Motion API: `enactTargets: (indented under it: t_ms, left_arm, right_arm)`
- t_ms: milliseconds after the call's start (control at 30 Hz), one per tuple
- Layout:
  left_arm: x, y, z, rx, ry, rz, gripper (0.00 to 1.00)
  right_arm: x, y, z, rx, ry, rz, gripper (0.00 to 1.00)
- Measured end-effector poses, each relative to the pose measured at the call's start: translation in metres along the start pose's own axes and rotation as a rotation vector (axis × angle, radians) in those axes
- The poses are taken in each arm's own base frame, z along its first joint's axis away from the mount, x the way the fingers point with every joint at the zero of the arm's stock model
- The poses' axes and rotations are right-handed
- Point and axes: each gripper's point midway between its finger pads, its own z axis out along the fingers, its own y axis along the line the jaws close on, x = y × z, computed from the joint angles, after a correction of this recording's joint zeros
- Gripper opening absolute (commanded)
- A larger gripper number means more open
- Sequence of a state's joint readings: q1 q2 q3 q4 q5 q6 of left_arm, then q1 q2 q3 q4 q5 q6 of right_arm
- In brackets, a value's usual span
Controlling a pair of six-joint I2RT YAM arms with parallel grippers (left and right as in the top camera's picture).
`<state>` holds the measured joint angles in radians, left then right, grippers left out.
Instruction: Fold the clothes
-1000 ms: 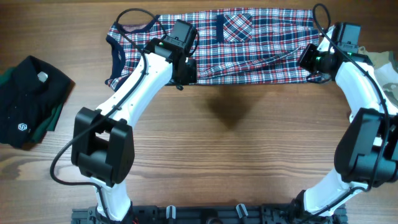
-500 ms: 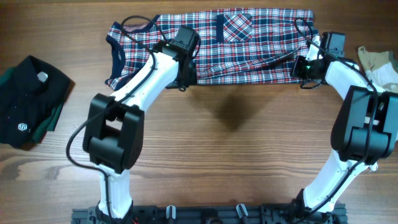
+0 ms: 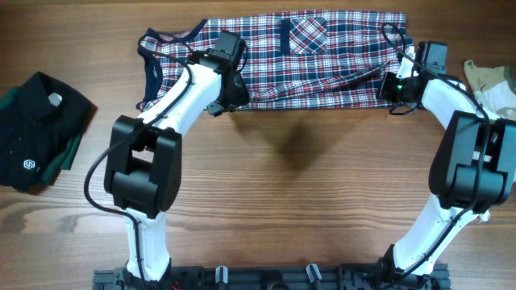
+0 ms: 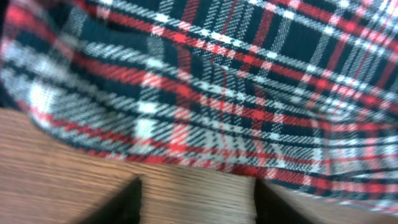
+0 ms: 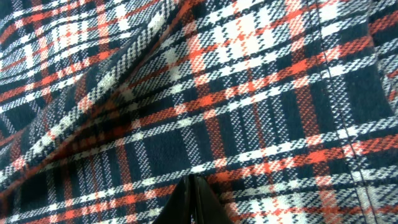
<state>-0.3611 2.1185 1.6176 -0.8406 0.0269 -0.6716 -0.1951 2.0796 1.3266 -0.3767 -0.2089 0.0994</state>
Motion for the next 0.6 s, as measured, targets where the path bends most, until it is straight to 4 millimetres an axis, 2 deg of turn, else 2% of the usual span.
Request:
enactTargets:
  t_ms: [200, 433, 467, 500, 533, 600]
  left_arm:
    - [-0.028, 0.006, -0.002, 0.077, -0.026, -0.239, 0.58]
    - [-0.042, -0.011, -0.004, 0.145, -0.081, -0.259, 0.57]
    - [-0.044, -0.012, -0.004, 0.149, -0.085, -0.259, 0.53]
    - [-0.045, -0.013, -0.005, 0.154, -0.090, -0.258, 0.45]
    - [-0.046, -0.014, -0.005, 0.158, -0.093, -0.262, 0.33]
    - [-0.046, -0.014, -0.005, 0.159, -0.093, -0.272, 0.19]
  right_arm:
    - [0.000, 0.000, 0.000, 0.000, 0.000, 0.000, 0.04]
    - [0.000, 0.000, 0.000, 0.000, 0.000, 0.000, 0.05]
    - [0.000, 0.000, 0.000, 0.000, 0.000, 0.000, 0.05]
    - [0.000, 0.000, 0.000, 0.000, 0.000, 0.000, 0.05]
    - [0.000, 0.000, 0.000, 0.000, 0.001, 0.000, 0.05]
    - [0.000, 0.000, 0.000, 0.000, 0.001, 0.000, 0.05]
